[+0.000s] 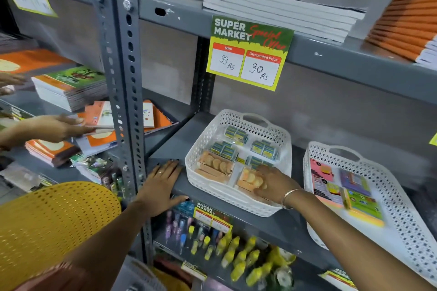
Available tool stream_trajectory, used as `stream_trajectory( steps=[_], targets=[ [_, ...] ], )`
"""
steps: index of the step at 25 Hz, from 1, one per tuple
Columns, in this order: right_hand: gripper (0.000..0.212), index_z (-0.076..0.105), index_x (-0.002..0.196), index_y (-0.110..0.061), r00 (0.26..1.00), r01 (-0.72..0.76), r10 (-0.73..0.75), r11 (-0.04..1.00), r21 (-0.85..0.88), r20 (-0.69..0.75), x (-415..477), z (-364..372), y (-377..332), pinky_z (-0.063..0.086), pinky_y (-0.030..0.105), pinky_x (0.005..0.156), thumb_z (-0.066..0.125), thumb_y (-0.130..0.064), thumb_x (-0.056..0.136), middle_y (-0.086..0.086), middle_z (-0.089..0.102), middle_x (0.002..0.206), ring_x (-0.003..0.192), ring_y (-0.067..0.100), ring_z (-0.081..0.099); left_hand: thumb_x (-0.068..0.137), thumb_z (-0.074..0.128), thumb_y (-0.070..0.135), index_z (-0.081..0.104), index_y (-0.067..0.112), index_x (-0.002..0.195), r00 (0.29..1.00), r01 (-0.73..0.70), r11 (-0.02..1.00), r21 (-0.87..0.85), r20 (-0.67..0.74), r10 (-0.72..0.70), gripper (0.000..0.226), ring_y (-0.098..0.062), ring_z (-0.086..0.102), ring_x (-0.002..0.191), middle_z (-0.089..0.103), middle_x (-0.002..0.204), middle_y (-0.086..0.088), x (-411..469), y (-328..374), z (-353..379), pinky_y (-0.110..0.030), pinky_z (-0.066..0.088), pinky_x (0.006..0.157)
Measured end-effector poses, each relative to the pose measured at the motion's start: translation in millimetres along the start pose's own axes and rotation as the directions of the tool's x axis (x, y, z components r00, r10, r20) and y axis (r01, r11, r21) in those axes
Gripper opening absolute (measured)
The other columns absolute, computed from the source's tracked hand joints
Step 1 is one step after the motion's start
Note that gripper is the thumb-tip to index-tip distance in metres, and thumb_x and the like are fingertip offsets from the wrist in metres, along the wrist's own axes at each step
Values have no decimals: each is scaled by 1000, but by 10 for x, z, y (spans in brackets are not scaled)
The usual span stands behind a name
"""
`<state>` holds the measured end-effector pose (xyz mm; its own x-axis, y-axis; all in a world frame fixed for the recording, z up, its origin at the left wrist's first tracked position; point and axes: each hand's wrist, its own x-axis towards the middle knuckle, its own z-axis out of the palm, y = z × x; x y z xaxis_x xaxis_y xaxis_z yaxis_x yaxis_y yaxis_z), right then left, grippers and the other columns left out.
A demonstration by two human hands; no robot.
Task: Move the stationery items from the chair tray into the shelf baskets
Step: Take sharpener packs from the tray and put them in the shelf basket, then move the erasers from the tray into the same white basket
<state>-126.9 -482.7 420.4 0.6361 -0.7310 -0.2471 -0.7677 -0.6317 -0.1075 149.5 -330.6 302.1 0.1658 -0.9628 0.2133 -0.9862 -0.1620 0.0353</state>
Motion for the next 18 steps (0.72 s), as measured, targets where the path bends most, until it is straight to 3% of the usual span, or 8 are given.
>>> stream_trajectory(
  steps=[5,8,11,13,15,17,18],
  targets=[
    [75,20,142,-26,999,46,-46,998,-41,5,-29,40,-31,48,37,97,63,-26,80,7,41,142,119,25,52,73,27,78,34,8,142,1000,-10,1000,-28,-5,10,99,-28,32,134,38,146,-12,-23,14,-62,-46,21,111],
    [78,20,142,-24,999,33,-33,997,-67,-4,-63,-7,-59,48,39,97,65,-34,79,8,40,142,123,25,49,74,22,77,26,9,146,1000,23,999,-34,5,-23,98,-25,23,138,30,151,-9,-49,56,-110,-45,13,113],
    [72,23,141,-20,971,93,-110,992,-85,-214,-131,-103,-279,47,40,95,61,-35,82,9,41,140,128,27,41,86,24,64,31,4,143,997,52,999,-12,-56,-53,83,-25,24,138,34,148,-13,-304,119,-59,-47,20,111],
    [55,36,136,-15,868,237,-224,971,-27,-443,-201,-142,-589,49,41,87,57,-28,86,11,50,132,120,29,49,90,26,57,28,2,141,992,94,995,-37,-83,-97,75,-26,20,138,32,148,-15,-665,148,65,-45,18,111],
    [41,51,123,-12,701,430,-340,903,-8,-627,-272,-123,-920,52,40,83,50,-28,86,12,60,117,108,28,56,94,19,58,27,1,139,978,196,977,-83,-55,-201,73,-28,17,137,31,147,-16,-1093,169,211,-46,13,108],
    [31,60,108,-9,551,623,-448,782,-10,-704,-306,56,-1264,49,34,81,47,-23,84,11,67,101,96,22,56,93,20,59,30,0,140,953,301,947,-110,15,-302,76,-30,13,139,28,149,-18,-1560,181,396,-48,10,108],
    [28,62,103,-8,512,692,-484,722,7,-709,-306,219,-1427,46,31,80,47,-19,83,11,68,94,91,21,55,93,23,60,30,0,141,939,343,933,-105,45,-340,77,-31,11,140,26,150,-18,-1795,190,501,-49,8,109]
  ],
)
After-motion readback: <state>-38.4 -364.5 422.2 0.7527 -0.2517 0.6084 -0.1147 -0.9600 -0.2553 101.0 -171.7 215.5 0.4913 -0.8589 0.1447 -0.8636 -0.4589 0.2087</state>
